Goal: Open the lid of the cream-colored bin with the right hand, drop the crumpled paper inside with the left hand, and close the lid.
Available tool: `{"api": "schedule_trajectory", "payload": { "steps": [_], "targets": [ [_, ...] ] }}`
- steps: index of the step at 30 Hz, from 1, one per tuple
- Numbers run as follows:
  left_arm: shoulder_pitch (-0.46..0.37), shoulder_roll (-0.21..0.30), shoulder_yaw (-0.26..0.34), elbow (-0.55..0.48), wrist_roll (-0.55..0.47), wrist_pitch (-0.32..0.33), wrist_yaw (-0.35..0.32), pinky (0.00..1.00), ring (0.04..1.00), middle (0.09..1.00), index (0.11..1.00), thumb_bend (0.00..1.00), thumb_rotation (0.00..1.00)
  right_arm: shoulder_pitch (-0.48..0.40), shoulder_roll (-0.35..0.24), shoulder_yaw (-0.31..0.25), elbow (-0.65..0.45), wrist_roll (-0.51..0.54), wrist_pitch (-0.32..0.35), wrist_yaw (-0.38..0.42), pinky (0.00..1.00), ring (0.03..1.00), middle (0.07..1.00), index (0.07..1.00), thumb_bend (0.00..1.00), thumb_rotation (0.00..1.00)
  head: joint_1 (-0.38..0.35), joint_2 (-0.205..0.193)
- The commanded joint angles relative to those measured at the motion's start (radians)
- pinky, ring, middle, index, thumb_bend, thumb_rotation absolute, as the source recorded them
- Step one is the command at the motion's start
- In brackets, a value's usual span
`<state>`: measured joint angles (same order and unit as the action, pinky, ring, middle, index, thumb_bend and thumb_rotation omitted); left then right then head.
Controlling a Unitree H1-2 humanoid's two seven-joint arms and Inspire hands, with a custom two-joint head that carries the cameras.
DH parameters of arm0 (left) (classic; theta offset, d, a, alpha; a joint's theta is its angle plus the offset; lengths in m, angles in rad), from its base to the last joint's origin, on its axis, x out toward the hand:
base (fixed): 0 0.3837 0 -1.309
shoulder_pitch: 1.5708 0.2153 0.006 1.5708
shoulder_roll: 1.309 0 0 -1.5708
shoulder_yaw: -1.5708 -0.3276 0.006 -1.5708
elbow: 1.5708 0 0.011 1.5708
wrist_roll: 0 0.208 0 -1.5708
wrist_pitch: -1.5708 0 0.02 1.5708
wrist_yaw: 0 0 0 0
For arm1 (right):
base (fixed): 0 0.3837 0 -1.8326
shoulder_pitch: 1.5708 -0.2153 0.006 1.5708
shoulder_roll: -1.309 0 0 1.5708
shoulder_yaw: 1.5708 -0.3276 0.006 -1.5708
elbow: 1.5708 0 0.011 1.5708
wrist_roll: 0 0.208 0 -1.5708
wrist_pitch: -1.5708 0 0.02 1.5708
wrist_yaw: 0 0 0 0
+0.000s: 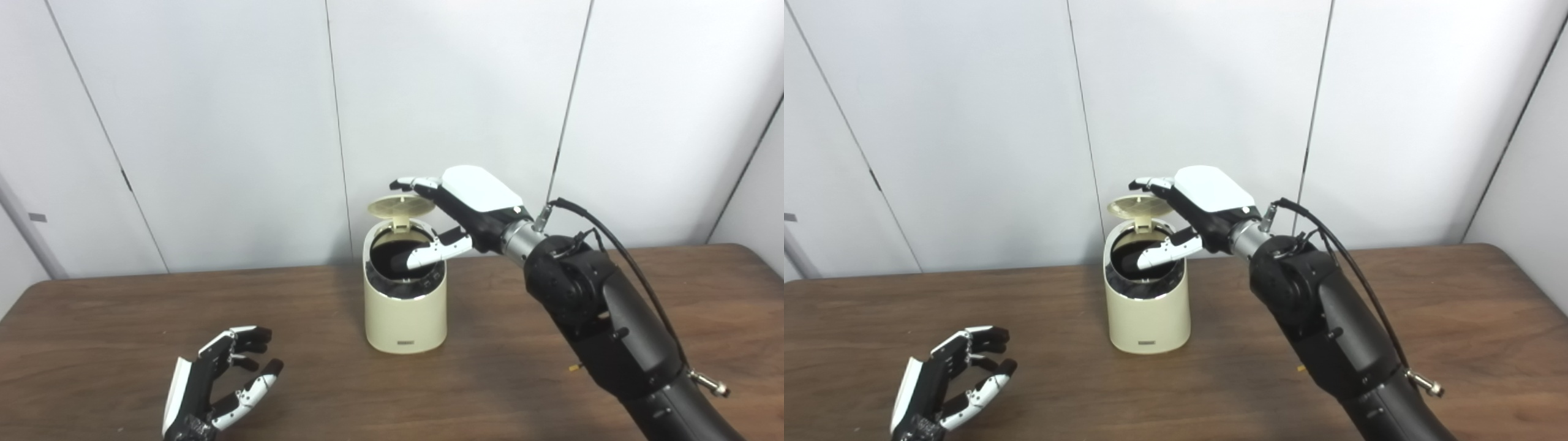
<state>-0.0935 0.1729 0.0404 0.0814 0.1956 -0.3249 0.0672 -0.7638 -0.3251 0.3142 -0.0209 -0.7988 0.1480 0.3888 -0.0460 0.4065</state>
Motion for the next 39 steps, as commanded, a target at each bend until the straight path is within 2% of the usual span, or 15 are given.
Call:
{"api": "schedule_trajectory", "payload": {
  "steps": [1,7,18,39],
  "targets": [
    [0.017,-0.018,-0.013,0.008,0.004,-0.011,0.005,0.54,0.658,0.677,0.653,0.57,0.24,-0.039,-0.001,-0.01,-0.028,-0.001,-0.014,-0.028,0.71,0.833,0.856,0.856,0.92,0.79,-0.002,0.002],
    [0.018,-0.016,-0.01,-0.002,0.002,0.005,0.003,0.54,0.656,0.676,0.652,0.59,0.27,-0.015,-0.01,-0.009,-0.053,-0.007,-0.013,-0.026,0.71,0.826,0.85,0.844,0.93,0.8,-0.004,0.006],
    [0.015,-0.011,-0.009,-0.005,-0.007,0.016,-0.002,0.54,0.655,0.677,0.657,0.59,0.27,0.032,-0.025,-0.016,-0.139,-0.015,0.009,0.016,0.77,0.842,0.846,0.842,0.91,0.82,-0.015,0.016],
    [0.01,-0.001,-0.001,-0.009,-0.03,0.015,-0.013,0.53,0.655,0.674,0.651,0.59,0.25,0.094,-0.021,-0.036,-0.241,-0.02,0.055,0.073,0.72,0.842,0.851,0.837,0.94,0.85,-0.026,0.04]
  ]
}}
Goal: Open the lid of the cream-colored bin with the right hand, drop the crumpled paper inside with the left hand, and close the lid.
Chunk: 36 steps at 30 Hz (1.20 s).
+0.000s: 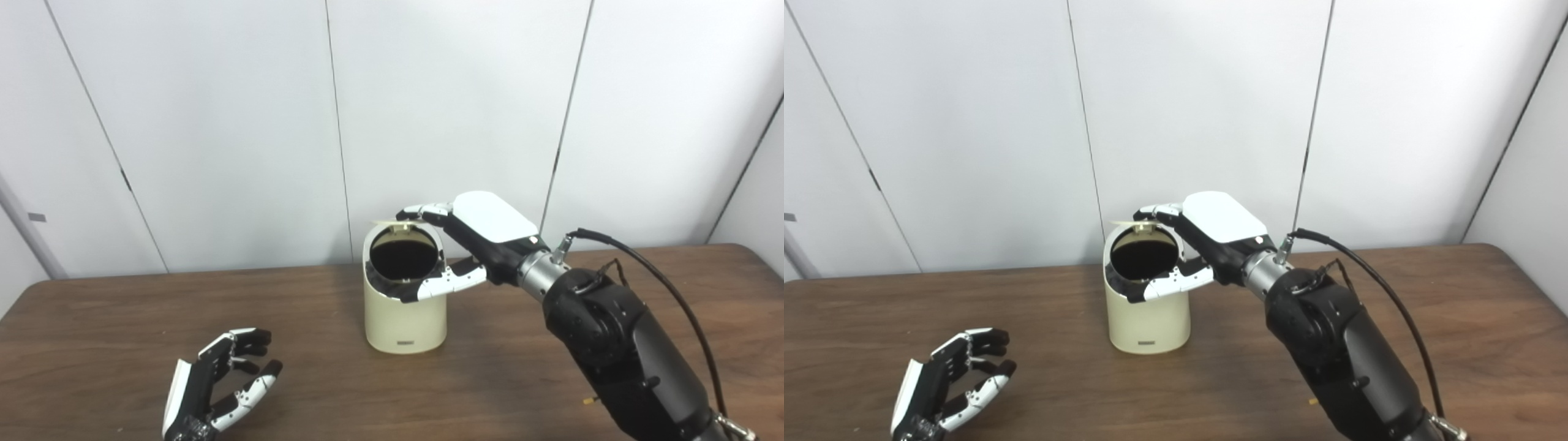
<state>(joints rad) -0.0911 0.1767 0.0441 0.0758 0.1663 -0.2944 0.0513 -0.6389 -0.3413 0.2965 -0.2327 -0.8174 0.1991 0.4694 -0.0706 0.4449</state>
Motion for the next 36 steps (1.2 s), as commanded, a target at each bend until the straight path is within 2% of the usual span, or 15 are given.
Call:
{"api": "schedule_trajectory", "payload": {
  "steps": [1,6,14,20,36],
  "targets": [
    [0.008,-0.005,-0.005,-0.004,0.001,-0.015,0.003,0.53,0.655,0.674,0.651,0.59,0.26,-0.028,-0.002,-0.02,-0.03,0.002,0.003,-0.01,0.72,0.841,0.851,0.836,0.94,0.84,-0.001,0.002],
    [0.01,-0.006,-0.004,-0.016,0.0,-0.011,-0.002,0.54,0.656,0.675,0.65,0.59,0.27,-0.013,0.001,-0.018,-0.033,0.012,0.0,-0.012,0.71,0.834,0.841,0.829,0.95,0.84,0.001,0.007],
    [0.016,-0.008,-0.003,-0.032,0.011,0.002,0.001,0.54,0.66,0.675,0.647,0.59,0.27,0.011,0.001,-0.007,-0.038,0.015,0.001,0.001,0.76,0.837,0.838,0.825,0.93,0.83,0.004,0.018],
    [0.021,-0.006,-0.004,-0.043,0.022,0.003,0.001,0.54,0.661,0.672,0.649,0.58,0.27,0.029,0.001,-0.001,-0.038,0.008,0.002,0.003,0.73,0.818,0.829,0.815,0.93,0.82,0.008,0.027],
    [0.044,-0.011,-0.002,-0.113,0.031,0.05,-0.008,0.53,0.652,0.672,0.648,0.58,0.28,0.06,0.021,0.005,-0.044,0.007,0.023,0.019,0.76,0.823,0.833,0.817,0.91,0.78,0.019,0.06]
  ]
}}
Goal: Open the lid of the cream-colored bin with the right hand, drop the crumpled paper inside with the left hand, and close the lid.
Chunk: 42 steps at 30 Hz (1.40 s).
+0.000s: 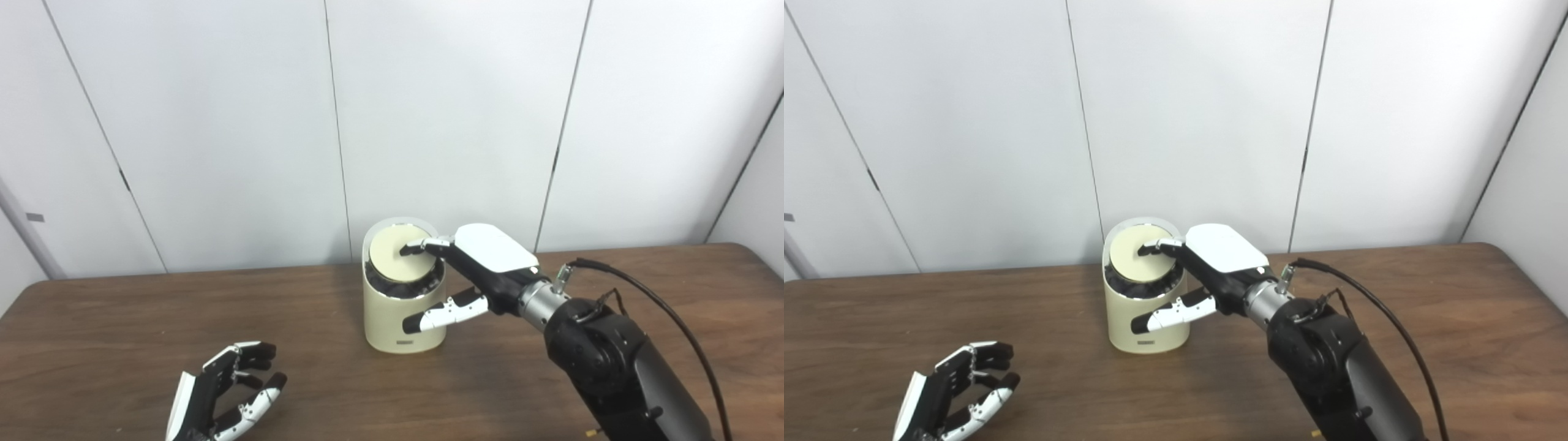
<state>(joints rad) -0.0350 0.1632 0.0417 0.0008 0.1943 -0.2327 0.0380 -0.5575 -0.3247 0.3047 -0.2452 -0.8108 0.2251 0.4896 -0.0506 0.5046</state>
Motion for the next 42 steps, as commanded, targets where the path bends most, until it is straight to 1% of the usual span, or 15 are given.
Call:
{"api": "schedule_trajectory", "payload": {
  "steps": [1,9,13,19,23,28,32,35,38,40,42],
  "targets": [
    [-0.012,0.002,0.0,-0.04,0.005,-0.008,0.006,0.53,0.651,0.671,0.647,0.58,0.28,-0.021,0.004,-0.001,-0.033,0.002,-0.003,0.001,0.76,0.825,0.833,0.819,0.91,0.78,0.0,0.001],
    [-0.012,-0.001,-0.001,-0.049,0.005,0.004,0.003,0.53,0.653,0.673,0.648,0.6,0.3,-0.009,0.006,0.006,-0.038,0.017,-0.009,0.004,0.74,0.825,0.831,0.825,0.91,0.8,0.003,0.004],
    [-0.012,-0.002,-0.002,-0.051,0.01,0.004,0.005,0.53,0.655,0.674,0.65,0.59,0.3,-0.008,0.008,0.01,-0.038,0.017,-0.004,0.011,0.76,0.832,0.834,0.832,0.92,0.81,0.002,0.007],
    [-0.016,-0.003,-0.003,-0.047,0.016,0.001,0.008,0.52,0.651,0.671,0.649,0.59,0.3,-0.002,0.011,0.023,-0.04,0.004,0.001,0.017,0.71,0.819,0.831,0.827,0.96,0.85,0.003,0.008],
    [-0.018,-0.005,-0.003,-0.044,0.014,0.0,0.008,0.53,0.653,0.67,0.647,0.59,0.29,0.006,0.009,0.03,-0.041,-0.003,-0.007,0.014,0.73,0.808,0.814,0.819,0.96,0.85,0.003,0.007],
    [-0.02,-0.005,-0.003,-0.042,0.013,-0.001,0.007,0.53,0.654,0.671,0.646,0.59,0.3,0.016,0.007,0.035,-0.05,-0.006,-0.001,0.024,0.77,0.827,0.82,0.823,0.95,0.85,0.002,0.006],
    [-0.023,-0.004,-0.003,-0.033,0.009,-0.008,0.006,0.53,0.654,0.672,0.646,0.6,0.3,0.025,0.009,0.036,-0.05,-0.007,-0.009,0.014,0.78,0.826,0.821,0.819,0.94,0.85,0.001,0.005],
    [-0.025,-0.004,-0.003,-0.03,0.008,-0.009,0.007,0.52,0.651,0.672,0.646,0.6,0.3,0.027,0.012,0.037,-0.058,-0.012,0.005,0.024,0.77,0.828,0.824,0.821,0.94,0.85,0.001,0.003],
    [-0.025,-0.004,-0.003,-0.028,0.016,-0.009,0.01,0.53,0.653,0.67,0.647,0.6,0.31,0.029,0.015,0.038,-0.069,-0.019,0.023,0.038,0.74,0.832,0.829,0.826,0.94,0.83,0.001,0.003],
    [-0.024,-0.004,-0.003,-0.029,0.014,-0.008,0.01,0.53,0.654,0.67,0.646,0.61,0.32,0.029,0.016,0.038,-0.073,-0.024,0.03,0.045,0.74,0.836,0.833,0.831,0.95,0.83,0.001,0.003],
    [-0.024,-0.005,-0.002,-0.03,0.013,-0.007,0.01,0.53,0.654,0.67,0.646,0.6,0.3,0.031,0.015,0.038,-0.072,-0.021,0.027,0.043,0.75,0.836,0.832,0.829,0.95,0.84,0.001,0.002]
  ]
}}
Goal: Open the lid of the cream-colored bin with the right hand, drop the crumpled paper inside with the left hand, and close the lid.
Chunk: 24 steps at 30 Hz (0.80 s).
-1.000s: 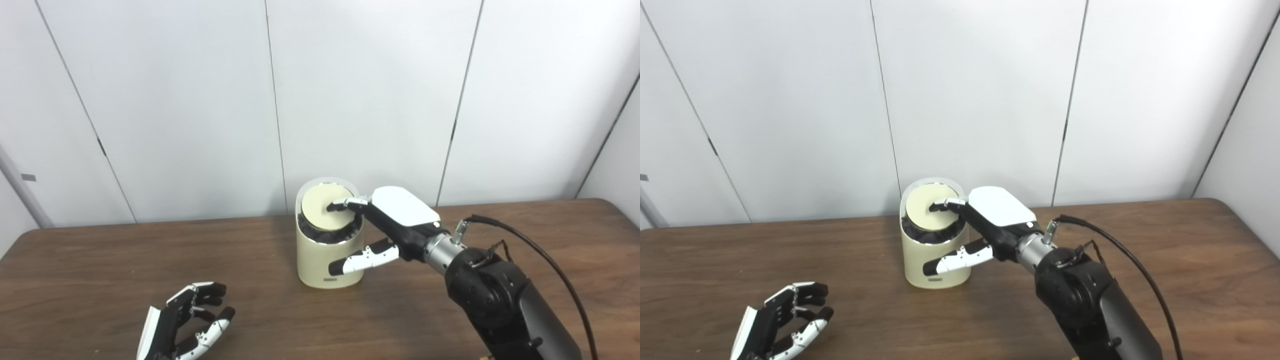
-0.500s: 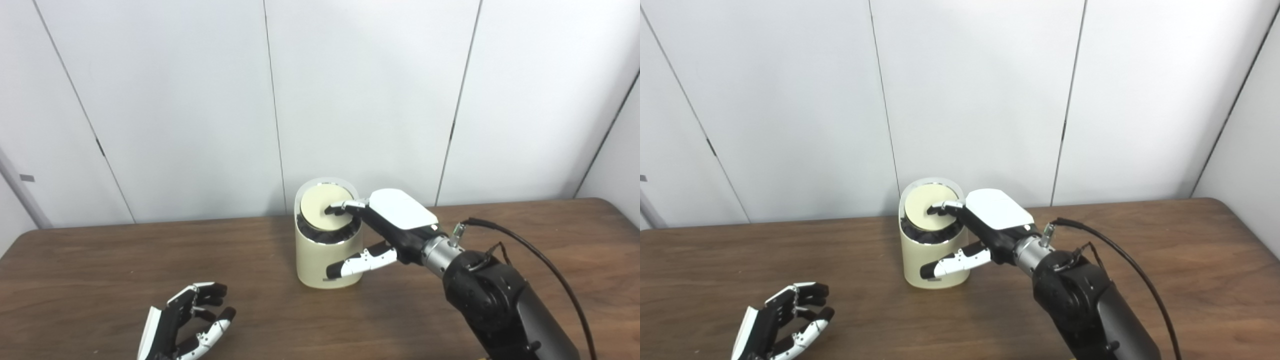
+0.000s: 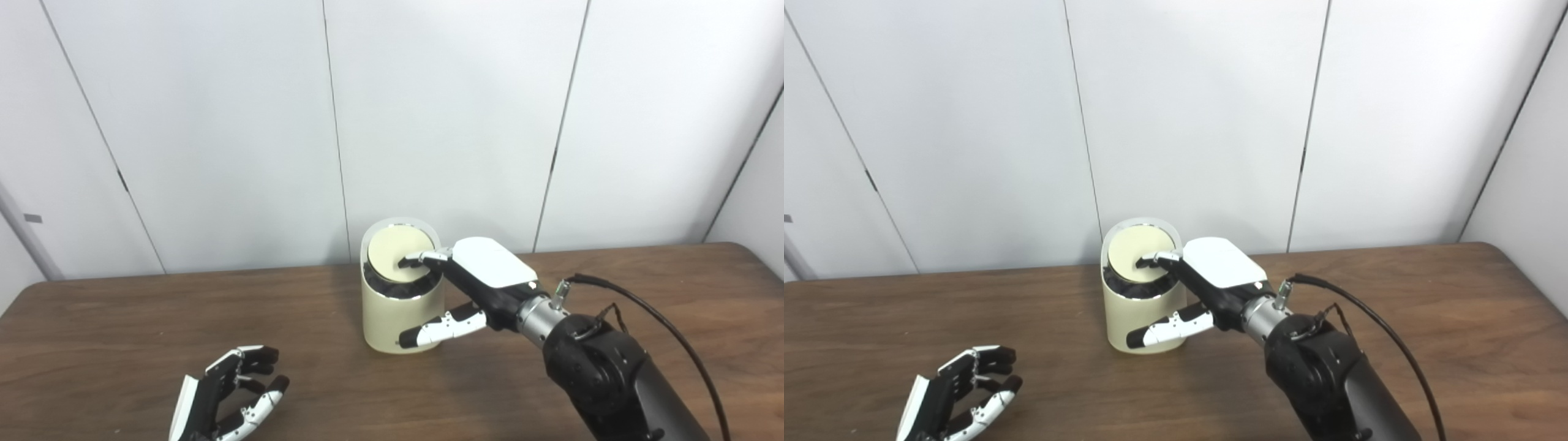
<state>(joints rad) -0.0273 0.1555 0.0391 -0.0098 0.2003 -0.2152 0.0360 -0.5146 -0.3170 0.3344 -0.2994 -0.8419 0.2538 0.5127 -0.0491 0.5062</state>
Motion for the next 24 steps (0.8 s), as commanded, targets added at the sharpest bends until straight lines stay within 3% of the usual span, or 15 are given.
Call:
{"api": "schedule_trajectory", "payload": {
  "steps": [1,10,15,24],
  "targets": [
    [-0.032,0.003,0.001,-0.018,0.005,-0.027,0.012,0.53,0.654,0.67,0.646,0.6,0.3,-0.011,0.007,0.007,-0.015,0.014,-0.008,0.013,0.75,0.836,0.831,0.828,0.95,0.84,-0.001,0.0],
    [-0.026,0.007,0.0,-0.029,0.012,-0.026,0.011,0.53,0.654,0.67,0.647,0.6,0.3,-0.001,0.011,0.007,-0.011,0.008,0.0,0.007,0.77,0.834,0.825,0.823,0.96,0.84,0.002,0.007],
    [-0.022,0.005,0.001,-0.043,0.011,-0.013,0.008,0.53,0.65,0.667,0.646,0.6,0.3,-0.001,0.007,0.008,0.007,0.005,-0.01,0.0,0.74,0.792,0.783,0.771,0.96,0.85,0.002,0.011],
    [-0.02,0.006,0.001,-0.048,0.004,-0.008,0.004,0.52,0.648,0.668,0.649,0.6,0.31,-0.012,0.002,0.019,-0.002,-0.013,0.013,0.036,0.75,0.798,0.787,0.763,0.97,0.86,0.004,0.013]
  ]
}}
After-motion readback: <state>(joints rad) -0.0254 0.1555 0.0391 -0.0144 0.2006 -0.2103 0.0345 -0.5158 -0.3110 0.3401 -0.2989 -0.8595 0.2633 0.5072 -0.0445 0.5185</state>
